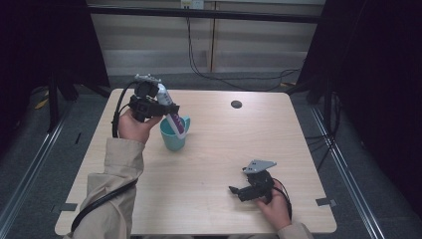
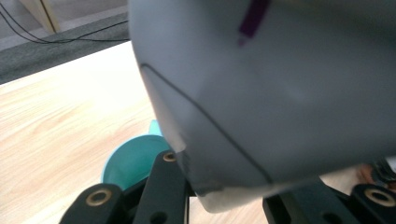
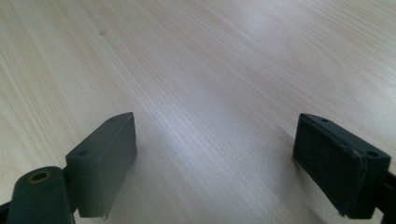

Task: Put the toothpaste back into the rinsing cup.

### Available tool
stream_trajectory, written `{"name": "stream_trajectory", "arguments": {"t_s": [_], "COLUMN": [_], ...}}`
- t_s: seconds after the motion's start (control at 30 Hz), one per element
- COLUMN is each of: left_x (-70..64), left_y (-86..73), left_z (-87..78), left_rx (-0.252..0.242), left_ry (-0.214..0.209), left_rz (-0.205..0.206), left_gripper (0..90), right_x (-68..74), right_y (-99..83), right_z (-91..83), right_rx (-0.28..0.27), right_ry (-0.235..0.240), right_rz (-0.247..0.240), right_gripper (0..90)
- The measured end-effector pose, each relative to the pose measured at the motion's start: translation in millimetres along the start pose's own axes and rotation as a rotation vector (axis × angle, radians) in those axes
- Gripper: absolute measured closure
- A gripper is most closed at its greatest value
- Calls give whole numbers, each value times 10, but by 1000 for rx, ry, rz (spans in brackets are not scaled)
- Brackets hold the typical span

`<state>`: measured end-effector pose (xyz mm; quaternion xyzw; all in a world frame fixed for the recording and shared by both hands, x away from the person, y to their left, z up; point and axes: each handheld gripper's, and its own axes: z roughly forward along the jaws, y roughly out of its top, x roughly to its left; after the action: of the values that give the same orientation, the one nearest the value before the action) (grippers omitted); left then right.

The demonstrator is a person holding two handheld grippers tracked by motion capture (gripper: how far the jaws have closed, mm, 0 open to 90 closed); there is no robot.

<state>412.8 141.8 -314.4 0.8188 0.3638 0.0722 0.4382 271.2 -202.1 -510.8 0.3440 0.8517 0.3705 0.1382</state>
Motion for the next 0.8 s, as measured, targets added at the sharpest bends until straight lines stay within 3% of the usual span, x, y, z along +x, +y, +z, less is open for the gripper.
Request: {"name": "stream_trajectory", "arguments": {"t_s": [0.27,0.63,0.67,0.8], "left_x": [93,174,172,187], "left_y": [8,-9,-15,-31], "left_z": [65,102,114,135], "left_rx": [-19,-18,-30,-27], "left_ry": [27,77,85,97], "left_rz": [-25,-28,-43,-32], "left_gripper": [764,764,764,764], "right_x": [-2,-2,-1,-2], "right_y": [0,0,0,0], "right_z": [0,0,0,0], "right_rx": [-1,-1,-1,-1], "right_ry": [0,1,0,1], "right_rz": [-1,-1,-1,-1], "right_gripper": [129,129,129,129]}}
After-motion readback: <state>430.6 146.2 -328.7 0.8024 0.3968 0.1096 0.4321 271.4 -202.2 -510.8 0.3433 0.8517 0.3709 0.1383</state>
